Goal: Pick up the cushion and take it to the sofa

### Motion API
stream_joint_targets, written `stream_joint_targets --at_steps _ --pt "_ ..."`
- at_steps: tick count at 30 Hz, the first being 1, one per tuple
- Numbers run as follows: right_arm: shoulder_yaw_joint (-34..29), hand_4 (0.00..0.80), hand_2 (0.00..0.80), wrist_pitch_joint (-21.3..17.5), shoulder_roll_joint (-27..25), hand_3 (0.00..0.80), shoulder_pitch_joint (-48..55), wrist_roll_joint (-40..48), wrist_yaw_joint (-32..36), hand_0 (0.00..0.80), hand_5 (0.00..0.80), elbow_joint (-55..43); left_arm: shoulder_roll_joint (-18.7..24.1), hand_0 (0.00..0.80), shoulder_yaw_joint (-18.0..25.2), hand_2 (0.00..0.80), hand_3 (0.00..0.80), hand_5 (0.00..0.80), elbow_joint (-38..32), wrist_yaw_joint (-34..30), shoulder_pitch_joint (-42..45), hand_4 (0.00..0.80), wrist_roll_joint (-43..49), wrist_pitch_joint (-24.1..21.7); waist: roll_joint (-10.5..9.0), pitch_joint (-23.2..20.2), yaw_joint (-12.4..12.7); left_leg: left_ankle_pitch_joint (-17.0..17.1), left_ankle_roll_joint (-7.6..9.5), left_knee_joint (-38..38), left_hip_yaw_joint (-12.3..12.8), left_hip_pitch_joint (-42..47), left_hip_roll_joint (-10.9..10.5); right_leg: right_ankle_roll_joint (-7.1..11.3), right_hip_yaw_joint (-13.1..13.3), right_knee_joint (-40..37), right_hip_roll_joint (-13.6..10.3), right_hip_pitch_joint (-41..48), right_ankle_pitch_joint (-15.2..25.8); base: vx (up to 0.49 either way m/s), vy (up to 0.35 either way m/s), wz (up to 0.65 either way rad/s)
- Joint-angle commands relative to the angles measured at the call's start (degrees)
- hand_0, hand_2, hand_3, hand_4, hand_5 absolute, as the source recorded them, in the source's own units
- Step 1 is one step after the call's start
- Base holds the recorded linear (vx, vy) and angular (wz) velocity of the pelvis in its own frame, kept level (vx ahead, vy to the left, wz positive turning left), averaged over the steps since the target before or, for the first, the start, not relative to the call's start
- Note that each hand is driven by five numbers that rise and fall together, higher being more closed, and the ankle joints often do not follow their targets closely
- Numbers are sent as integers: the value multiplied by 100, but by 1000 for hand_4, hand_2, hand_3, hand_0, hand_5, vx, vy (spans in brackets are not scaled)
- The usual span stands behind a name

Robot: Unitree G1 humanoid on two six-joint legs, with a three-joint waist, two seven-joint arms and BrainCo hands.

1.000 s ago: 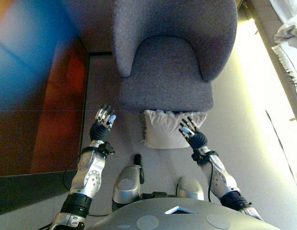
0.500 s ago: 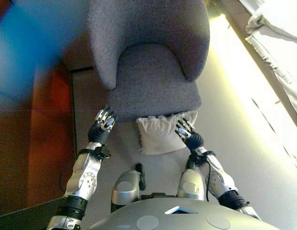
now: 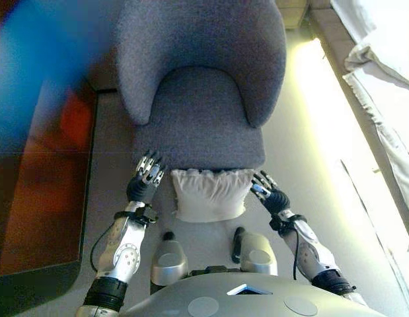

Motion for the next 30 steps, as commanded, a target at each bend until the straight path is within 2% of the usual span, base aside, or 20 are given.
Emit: stream_joint_targets --at_steps 1,3,4,6,8,12,16,18,20,22,24,25,28,30 --pt "-118 0 0 -449 -59 0 -243 30 202 0 0 -204 199 0 21 0 0 0 -379 41 60 0 361 -287 17 -182 -28 -361 -160 690 132 120 -34 231 159 -1249 -16 81 997 34 80 14" --pt "-107 0 0 -660 -47 0 -352 126 179 0 0 -231 256 0 3 0 0 0 -343 39 -77 0 479 -326 177 -107 75 -146 -221 -269 27 -17 -159 299 169 -1255 65 151 923 10 108 24" --pt "-107 0 0 -803 -31 0 -380 106 121 0 0 -270 273 0 -12 0 0 0 -329 62 -157 0 583 -315 223 -50 103 -9 -258 -426 19 -71 -163 300 153 -1266 83 211 880 -1 94 29" --pt "-137 0 0 -898 8 0 -415 180 -41 0 0 -363 258 0 -41 0 0 0 -260 157 -284 0 793 -324 227 -51 85 -40 -224 -397 26 -93 -222 286 139 -1345 49 290 888 15 110 29" --pt "-206 0 0 -976 67 0 -437 291 -93 0 0 -432 265 0 -14 0 0 0 -309 217 -375 0 833 -239 258 -99 57 -57 -178 -533 142 -14 -255 347 98 -1397 -7 305 924 41 131 10" --pt "-213 0 0 -1183 196 0 -486 -242 -165 0 0 -356 317 0 7 0 0 0 -136 425 -517 0 987 -245 269 -148 44 -95 -102 -685 218 126 -317 468 72 -1514 -92 374 1012 54 82 -6" --pt "-214 0 0 -1380 124 0 -672 -596 -561 0 0 -271 438 0 -53 0 0 0 3 577 -849 0 1374 -247 287 -176 66 23 -67 -977 293 199 -311 524 -42 -1647 -77 410 1100 1 51 -5" --pt "-263 0 0 -1382 120 0 -736 -462 -492 0 0 -217 458 0 -70 0 0 0 31 506 -993 0 1262 -167 299 -178 79 72 -62 -1069 310 224 -320 530 -88 -1699 -54 444 1121 -1 36 2" --pt "-313 0 0 -1241 186 0 -777 196 -22 0 0 -294 375 0 -42 0 0 0 29 -28 -1118 0 407 238 309 -179 88 129 -55 -1158 321 260 -341 539 -133 -1753 -24 492 1146 19 30 4" --pt "-406 0 0 -904 373 0 -805 1156 612 0 0 -473 199 0 -3 0 0 0 -72 -502 -1141 0 -140 579 314 -172 105 128 -26 -1163 341 276 -367 544 -185 -1788 -25 527 1161 18 8 0" --pt "-462 0 0 -439 733 0 -779 2524 1495 0 0 -615 -41 0 -20 0 0 0 -156 -1239 -1092 0 -1062 1000 341 -182 119 101 0 -1129 370 298 -368 544 -197 -1794 -32 581 1140 64 21 -2" --pt "-497 0 0 -233 900 0 -735 2920 1821 0 0 -629 -177 0 -34 0 0 0 -194 -1526 -1033 0 -1426 1138 360 -175 122 69 4 -1095 392 336 -364 542 -197 -1785 -40 651 1102 80 24 -3" --pt "-541 0 0 157 1183 0 -621 3583 2509 0 0 -693 -526 0 -92 0 0 0 -247 -2260 -848 0 -2530 1556 386 -230 126 44 10 -1050 435 346 -356 543 -195 -1820 -54 735 1089 77 19 -3" --pt "-546 0 0 305 1292 0 -519 3822 2752 0 0 -793 -701 0 -90 0 0 0 -282 -2598 -698 0 -2923 1755 388 -263 131 22 10 -1044 454 370 -358 548 -196 -1861 -54 792 1083 66 4 -4"
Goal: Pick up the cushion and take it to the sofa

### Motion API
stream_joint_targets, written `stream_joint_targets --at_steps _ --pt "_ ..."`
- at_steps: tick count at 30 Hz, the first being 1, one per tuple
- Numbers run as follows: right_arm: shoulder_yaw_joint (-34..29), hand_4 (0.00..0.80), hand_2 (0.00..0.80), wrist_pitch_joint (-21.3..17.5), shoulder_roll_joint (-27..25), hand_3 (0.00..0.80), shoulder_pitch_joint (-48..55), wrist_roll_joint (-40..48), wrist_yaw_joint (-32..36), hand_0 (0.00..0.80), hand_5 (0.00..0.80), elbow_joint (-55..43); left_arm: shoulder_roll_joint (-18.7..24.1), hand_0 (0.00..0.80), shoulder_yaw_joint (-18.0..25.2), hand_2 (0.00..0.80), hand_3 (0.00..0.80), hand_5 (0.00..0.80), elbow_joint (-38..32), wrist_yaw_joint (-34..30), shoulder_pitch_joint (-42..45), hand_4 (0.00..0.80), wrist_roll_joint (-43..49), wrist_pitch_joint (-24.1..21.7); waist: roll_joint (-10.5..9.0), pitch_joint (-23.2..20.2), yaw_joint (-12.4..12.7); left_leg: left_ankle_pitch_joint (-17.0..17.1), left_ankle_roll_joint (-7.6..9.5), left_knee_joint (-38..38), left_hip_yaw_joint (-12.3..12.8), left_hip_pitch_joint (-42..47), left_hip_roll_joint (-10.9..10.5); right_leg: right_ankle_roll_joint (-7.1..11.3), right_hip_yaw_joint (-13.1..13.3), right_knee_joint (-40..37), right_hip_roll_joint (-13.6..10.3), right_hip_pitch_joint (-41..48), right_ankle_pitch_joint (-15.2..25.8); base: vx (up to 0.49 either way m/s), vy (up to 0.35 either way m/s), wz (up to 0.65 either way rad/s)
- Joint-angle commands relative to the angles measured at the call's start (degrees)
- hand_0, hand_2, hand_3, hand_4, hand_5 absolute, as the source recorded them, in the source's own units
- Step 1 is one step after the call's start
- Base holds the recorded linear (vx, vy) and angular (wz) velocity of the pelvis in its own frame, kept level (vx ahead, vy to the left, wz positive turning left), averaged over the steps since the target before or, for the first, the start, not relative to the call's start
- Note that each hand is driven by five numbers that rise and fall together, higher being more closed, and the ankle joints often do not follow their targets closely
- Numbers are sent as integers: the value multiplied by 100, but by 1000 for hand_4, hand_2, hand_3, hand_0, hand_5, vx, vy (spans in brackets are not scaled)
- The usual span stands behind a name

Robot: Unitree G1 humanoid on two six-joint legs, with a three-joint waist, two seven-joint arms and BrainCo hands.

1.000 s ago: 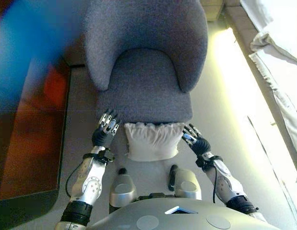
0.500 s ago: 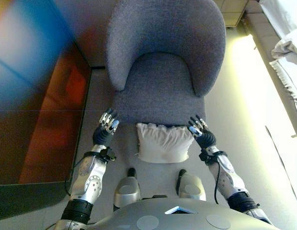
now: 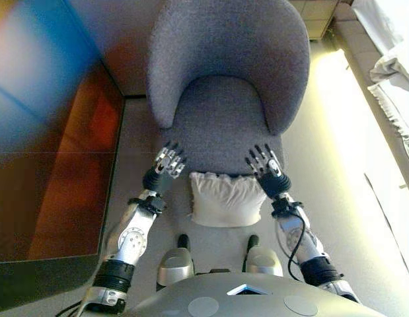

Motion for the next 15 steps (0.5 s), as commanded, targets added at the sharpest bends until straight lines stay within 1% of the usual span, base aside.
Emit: stream_joint_targets --at_steps 1,4,7,9,15 --pt "-200 0 0 310 269 0 -31 843 828 0 0 -822 -172 0 -47 0 0 0 -462 -1045 44 0 -1075 288 -40 -48 121 -473 315 274 249 -167 -120 191 -76 135 -79 -148 -94 67 -1 -4" --pt "-253 0 0 448 327 0 112 1036 1021 0 0 -890 -337 0 4 0 0 0 -420 -1402 256 0 -1194 370 -47 -110 130 -500 315 245 268 -105 -114 186 -62 60 -63 -50 -119 71 -4 -5" --pt "-275 0 0 576 321 0 247 962 1267 0 0 -924 -360 0 81 0 0 0 -396 -1652 376 0 -1282 427 -63 -163 137 -520 306 233 272 -62 -108 184 -45 7 -52 29 -139 65 -4 -2" --pt "-240 0 0 569 280 0 345 781 1327 0 0 -904 -338 0 128 0 0 0 -383 -1686 444 0 -1152 371 -82 -207 144 -532 295 228 278 -21 -103 179 -34 -23 -42 96 -161 78 -6 0" --pt "-178 0 0 599 198 0 482 677 1367 0 0 -782 -225 0 174 0 0 0 -430 -1630 490 0 -1081 318 -124 -272 178 -530 280 192 273 36 -97 162 -45 -105 -14 212 -191 31 -5 -1"
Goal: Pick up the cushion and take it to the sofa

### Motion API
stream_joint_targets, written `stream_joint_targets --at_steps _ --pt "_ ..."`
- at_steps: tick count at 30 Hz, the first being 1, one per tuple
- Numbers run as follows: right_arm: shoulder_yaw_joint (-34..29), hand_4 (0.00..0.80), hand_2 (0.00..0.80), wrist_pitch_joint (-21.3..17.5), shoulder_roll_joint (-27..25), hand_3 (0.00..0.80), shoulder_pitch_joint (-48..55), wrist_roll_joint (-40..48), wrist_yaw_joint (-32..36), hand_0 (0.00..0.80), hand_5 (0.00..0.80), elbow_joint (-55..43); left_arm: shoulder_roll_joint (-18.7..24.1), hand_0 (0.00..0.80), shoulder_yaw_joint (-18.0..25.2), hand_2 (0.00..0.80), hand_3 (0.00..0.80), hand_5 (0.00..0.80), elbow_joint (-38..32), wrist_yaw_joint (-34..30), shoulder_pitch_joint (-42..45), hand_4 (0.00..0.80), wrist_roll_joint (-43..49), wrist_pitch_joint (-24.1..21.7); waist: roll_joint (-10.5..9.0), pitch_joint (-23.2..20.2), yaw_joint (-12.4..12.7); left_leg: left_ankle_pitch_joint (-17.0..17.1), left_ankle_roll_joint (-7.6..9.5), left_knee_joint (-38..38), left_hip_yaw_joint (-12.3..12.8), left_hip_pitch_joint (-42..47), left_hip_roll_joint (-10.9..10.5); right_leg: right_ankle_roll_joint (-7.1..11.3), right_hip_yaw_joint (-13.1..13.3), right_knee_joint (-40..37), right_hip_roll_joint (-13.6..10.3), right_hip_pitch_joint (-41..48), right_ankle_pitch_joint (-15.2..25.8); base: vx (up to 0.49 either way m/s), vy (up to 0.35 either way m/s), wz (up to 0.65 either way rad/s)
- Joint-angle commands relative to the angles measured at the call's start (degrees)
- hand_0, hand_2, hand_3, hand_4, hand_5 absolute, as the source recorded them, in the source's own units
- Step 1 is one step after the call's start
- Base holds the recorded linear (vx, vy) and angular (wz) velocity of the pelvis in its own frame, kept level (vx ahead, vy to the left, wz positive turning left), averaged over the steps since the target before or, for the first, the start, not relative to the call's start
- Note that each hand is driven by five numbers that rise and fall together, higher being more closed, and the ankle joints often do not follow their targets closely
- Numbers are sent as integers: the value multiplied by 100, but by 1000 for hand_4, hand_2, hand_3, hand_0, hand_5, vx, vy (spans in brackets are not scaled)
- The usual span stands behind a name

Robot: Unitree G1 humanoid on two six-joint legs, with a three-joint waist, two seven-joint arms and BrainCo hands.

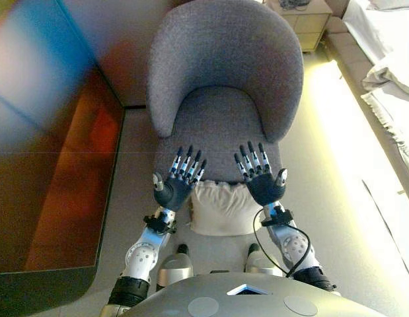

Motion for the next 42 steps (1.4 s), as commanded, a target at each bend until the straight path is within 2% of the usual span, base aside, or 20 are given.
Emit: stream_joint_targets --at_steps 1,8,10,12,13,15,18,20,22,27,34,42 --pt "-94 0 0 29 125 0 -23 -26 350 0 0 -514 95 0 53 0 0 0 -422 -222 -59 0 -172 -57 -95 -104 174 -517 292 358 198 -201 -108 137 -77 59 -48 22 -209 0 0 0" --pt "-55 0 0 -11 64 0 -53 -83 267 0 0 -467 159 0 76 0 0 0 -372 -64 -78 0 54 -133 -111 -99 201 -486 261 319 195 -163 -79 118 -93 1 -11 86 -204 0 0 0" --pt "-6 0 0 -263 -9 0 -38 -495 -1 0 0 -439 338 0 44 0 0 0 -331 395 -82 0 725 -587 -105 -99 200 -479 247 321 194 -161 -73 119 -87 -11 -5 98 -203 0 0 0" --pt "115 0 0 -1049 -245 0 -72 -1732 -932 0 0 -334 672 0 -36 0 0 0 -281 1347 -138 0 2004 -1479 -91 -69 205 -466 226 300 176 -148 -79 130 -90 -30 -2 118 -201 0 0 0" --pt "159 0 0 -1350 -374 0 -119 -2361 -1441 0 0 -264 796 0 -69 0 0 0 -262 1822 -176 0 2618 -1746 -84 -55 205 -450 223 284 167 -152 -83 129 -83 -35 3 115 -198 0 0 0" --pt "211 0 0 -1666 -622 0 -203 -3588 -2380 0 0 -148 1013 0 -39 0 0 0 -218 3016 -276 0 3845 -1912 -77 -22 197 -423 226 250 140 -169 -93 125 -70 -41 16 90 -201 -55 12 1" --pt "221 0 0 -1755 -957 0 -365 -4703 -3449 0 0 119 1330 0 12 0 0 0 2 3967 -490 0 4933 -1981 -87 31 187 -405 224 325 102 -316 -108 111 -45 -22 19 -19 -192 -95 -7 0" --pt "189 0 0 -1671 -1096 0 -492 -4639 -3706 0 0 205 1410 0 45 0 0 0 49 3944 -624 0 4851 -1873 -94 95 192 -416 229 411 77 -389 -97 101 -46 15 4 -61 -200 -76 -30 -1" --pt "109 0 0 -1676 -1077 0 -507 -4318 -3567 0 0 215 1400 0 94 0 0 0 -19 3774 -626 0 4665 -1822 -110 165 200 -460 231 551 61 -457 -81 88 -33 55 -12 -86 -216 -42 -49 0" --pt "75 0 0 -1646 -1009 0 -481 -4338 -3479 0 0 299 1360 0 -32 0 0 0 -54 3699 -558 0 4666 -1928 -111 266 219 -539 198 776 38 -504 -41 65 -17 80 -13 -37 -232 13 -45 -2" --pt "127 0 0 -1592 -960 0 -350 -4238 -3307 0 0 208 1301 0 11 0 0 0 -144 3517 -356 0 4623 -1959 -154 277 239 -661 145 1047 36 -541 8 37 -15 111 -9 -4 -280 47 -50 2" --pt "221 0 0 -1481 -958 0 -304 -4246 -3314 0 0 164 1346 0 36 0 0 0 -112 3520 -214 0 4491 -2089 -184 238 203 -711 103 1122 65 -464 110 -50 60 145 110 29 -377 66 -70 -1"
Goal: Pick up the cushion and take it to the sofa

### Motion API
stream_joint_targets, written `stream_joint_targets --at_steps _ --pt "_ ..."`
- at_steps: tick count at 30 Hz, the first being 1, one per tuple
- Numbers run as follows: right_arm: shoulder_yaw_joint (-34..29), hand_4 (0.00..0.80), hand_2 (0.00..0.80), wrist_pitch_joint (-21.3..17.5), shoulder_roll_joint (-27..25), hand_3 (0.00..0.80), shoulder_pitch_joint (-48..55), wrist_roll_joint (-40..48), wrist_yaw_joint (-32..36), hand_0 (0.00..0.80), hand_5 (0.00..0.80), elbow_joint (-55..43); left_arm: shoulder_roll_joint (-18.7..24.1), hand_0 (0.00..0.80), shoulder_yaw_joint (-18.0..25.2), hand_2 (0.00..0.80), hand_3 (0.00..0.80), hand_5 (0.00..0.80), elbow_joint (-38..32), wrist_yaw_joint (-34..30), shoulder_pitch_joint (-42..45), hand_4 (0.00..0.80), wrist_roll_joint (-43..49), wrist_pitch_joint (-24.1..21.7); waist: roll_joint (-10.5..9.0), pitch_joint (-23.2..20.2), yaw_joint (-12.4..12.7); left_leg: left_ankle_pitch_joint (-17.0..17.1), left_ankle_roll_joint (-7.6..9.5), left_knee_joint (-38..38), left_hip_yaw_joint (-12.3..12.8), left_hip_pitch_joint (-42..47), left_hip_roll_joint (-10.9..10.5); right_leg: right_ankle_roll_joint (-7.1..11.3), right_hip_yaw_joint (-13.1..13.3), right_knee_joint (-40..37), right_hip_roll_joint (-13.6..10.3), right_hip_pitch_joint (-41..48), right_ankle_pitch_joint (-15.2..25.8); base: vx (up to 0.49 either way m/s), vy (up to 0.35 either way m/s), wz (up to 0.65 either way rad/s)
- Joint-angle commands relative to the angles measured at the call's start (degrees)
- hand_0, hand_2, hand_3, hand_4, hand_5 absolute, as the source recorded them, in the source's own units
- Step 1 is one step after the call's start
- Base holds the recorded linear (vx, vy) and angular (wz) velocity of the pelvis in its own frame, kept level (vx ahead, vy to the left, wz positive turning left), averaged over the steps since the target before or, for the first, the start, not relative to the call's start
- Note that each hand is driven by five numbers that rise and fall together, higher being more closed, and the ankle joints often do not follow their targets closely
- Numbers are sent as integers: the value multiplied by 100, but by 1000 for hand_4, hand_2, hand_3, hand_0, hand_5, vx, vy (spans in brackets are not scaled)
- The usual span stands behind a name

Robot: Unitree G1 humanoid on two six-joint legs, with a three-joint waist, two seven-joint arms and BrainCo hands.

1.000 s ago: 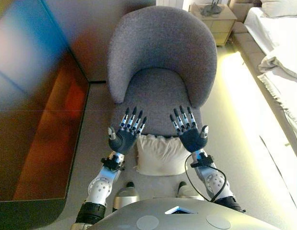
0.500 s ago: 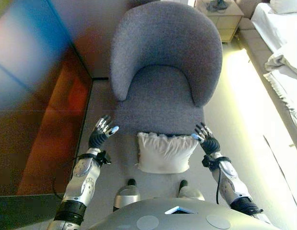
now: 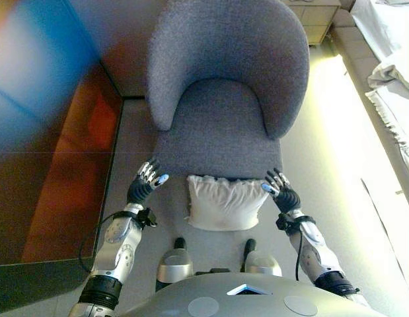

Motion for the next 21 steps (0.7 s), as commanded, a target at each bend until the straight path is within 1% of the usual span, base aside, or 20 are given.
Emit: stream_joint_targets --at_steps 1,5,8,10,12,13,15,16,17,18,19,21 --pt "23 0 0 -111 100 0 -304 165 64 0 0 -373 142 0 110 0 0 0 -202 -15 -151 0 -131 -404 -167 -8 67 -667 169 1048 72 -405 29 -41 54 649 -30 -159 -583 56 -139 -1" --pt "48 0 0 -77 91 0 -300 146 -4 0 0 -371 121 0 75 0 0 0 -174 38 -128 0 -131 -389 -165 -17 22 -643 106 1110 89 -397 148 -137 45 766 54 -188 -677 45 -160 -1" --pt "81 0 0 11 24 0 -271 104 3 0 0 -433 108 0 26 0 0 0 -188 105 -73 0 -161 -436 -168 8 -22 -595 25 1349 89 -473 274 -259 39 817 143 -249 -716 10 -163 -6" --pt "111 0 0 106 -46 0 -245 -10 45 0 0 -482 81 0 31 0 0 0 -220 182 -1 0 -255 -479 -172 26 -32 -424 -5 1646 28 -596 351 -362 48 868 225 -314 -750 -8 -147 -13" --pt "142 0 0 152 -137 0 -194 -34 147 0 0 -550 62 0 78 0 0 0 -275 178 72 0 -359 -505 -196 69 -15 -225 7 2091 -116 -795 378 -467 67 962 304 -371 -795 -19 -168 -32" --pt "165 0 0 142 -184 0 -162 -44 207 0 0 -579 57 0 106 0 0 0 -302 171 115 0 -393 -539 -221 99 -2 -160 52 2429 -209 -957 350 -525 98 1029 348 -410 -816 -26 -169 -38" --pt "192 0 0 108 -235 0 -149 -55 247 0 0 -578 42 0 138 0 0 0 -301 173 163 0 -466 -591 -261 145 20 -154 158 2797 -305 -1158 240 -588 172 1110 422 -453 -827 -12 -144 -37" --pt "204 0 0 73 -242 0 -182 -23 233 0 0 -537 22 0 151 0 0 0 -278 149 161 0 -511 -600 -261 185 58 -212 225 2900 -369 -1215 112 -603 204 1145 468 -434 -844 21 -100 -42" --pt "208 0 0 46 -237 0 -216 3 233 0 0 -501 1 0 162 0 0 0 -253 105 158 0 -526 -612 -272 178 82 -269 289 2886 -405 -1264 -62 -599 209 1158 471 -445 -846 43 -80 -46" --pt "208 0 0 11 -226 0 -250 34 241 0 0 -479 -18 0 166 0 0 0 -257 64 157 0 -510 -601 -259 184 102 -373 353 2837 -384 -1270 -236 -589 224 1173 493 -436 -865 56 -62 -50" --pt "196 0 0 -30 -208 0 -269 75 248 0 0 -482 -23 0 157 0 0 0 -266 24 143 0 -471 -587 -232 196 103 -449 392 2752 -264 -1251 -363 -578 233 1196 527 -417 -892 57 -53 -47" --pt "173 0 0 -89 -183 0 -266 109 231 0 0 -515 3 0 112 0 0 0 -225 -79 65 0 -475 -560 -178 211 36 -561 416 2496 171 -1158 -450 -557 185 1235 576 -397 -929 57 -25 -40"
